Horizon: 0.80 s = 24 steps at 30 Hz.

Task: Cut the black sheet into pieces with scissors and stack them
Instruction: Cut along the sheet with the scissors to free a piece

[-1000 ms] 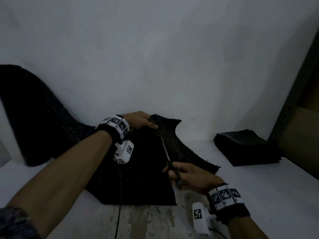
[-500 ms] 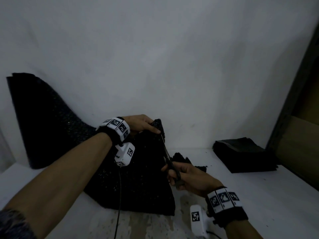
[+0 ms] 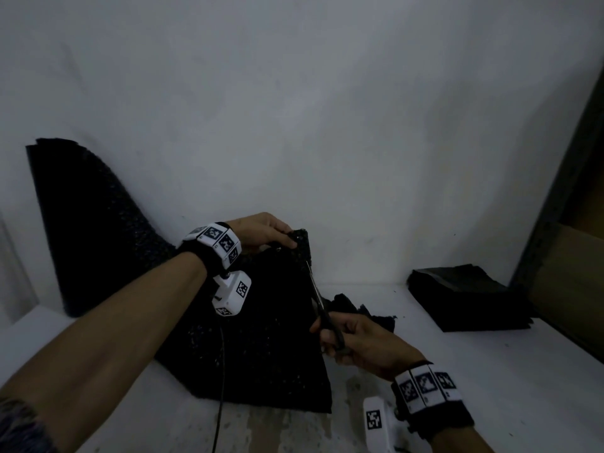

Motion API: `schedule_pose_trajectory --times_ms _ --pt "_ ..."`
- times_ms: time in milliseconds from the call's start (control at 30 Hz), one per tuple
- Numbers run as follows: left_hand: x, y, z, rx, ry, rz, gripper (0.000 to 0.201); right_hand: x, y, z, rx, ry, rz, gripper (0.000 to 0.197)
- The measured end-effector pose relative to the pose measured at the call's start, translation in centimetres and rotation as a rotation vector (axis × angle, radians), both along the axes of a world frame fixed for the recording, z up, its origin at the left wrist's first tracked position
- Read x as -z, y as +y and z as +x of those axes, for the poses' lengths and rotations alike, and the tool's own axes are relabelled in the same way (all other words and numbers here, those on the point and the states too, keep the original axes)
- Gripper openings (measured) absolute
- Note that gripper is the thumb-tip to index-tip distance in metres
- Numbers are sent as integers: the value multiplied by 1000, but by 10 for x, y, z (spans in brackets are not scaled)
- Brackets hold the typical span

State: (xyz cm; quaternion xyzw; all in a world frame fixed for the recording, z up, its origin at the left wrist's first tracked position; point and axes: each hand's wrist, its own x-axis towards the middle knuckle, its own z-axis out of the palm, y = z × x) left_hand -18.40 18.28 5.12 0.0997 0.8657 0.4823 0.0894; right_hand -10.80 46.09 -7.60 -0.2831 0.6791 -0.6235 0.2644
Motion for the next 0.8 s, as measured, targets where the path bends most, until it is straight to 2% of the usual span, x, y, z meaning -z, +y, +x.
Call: schedule_pose_trajectory --times_ms 100,167,233,333,467,600,800 --pt "1 -2 1 6 -24 10 16 -5 -1 2 11 -1 30 29" --pt "3 -2 -1 6 -29 3 39 -9 -2 2 11 -8 28 30" --pt "2 1 3 8 -21 -19 48 -13 -3 2 10 -7 23 31" --pt "-1 3 3 16 2 -11 36 -19 -4 0 10 4 31 29" --pt "0 3 1 25 -6 8 51 -17 -3 0 0 18 6 31" --pt "-2 1 -4 -35 11 13 44 -12 -5 5 -7 37 -18 17" --pt "-6 -5 0 -55 111 -23 24 -10 -5 3 29 41 31 31"
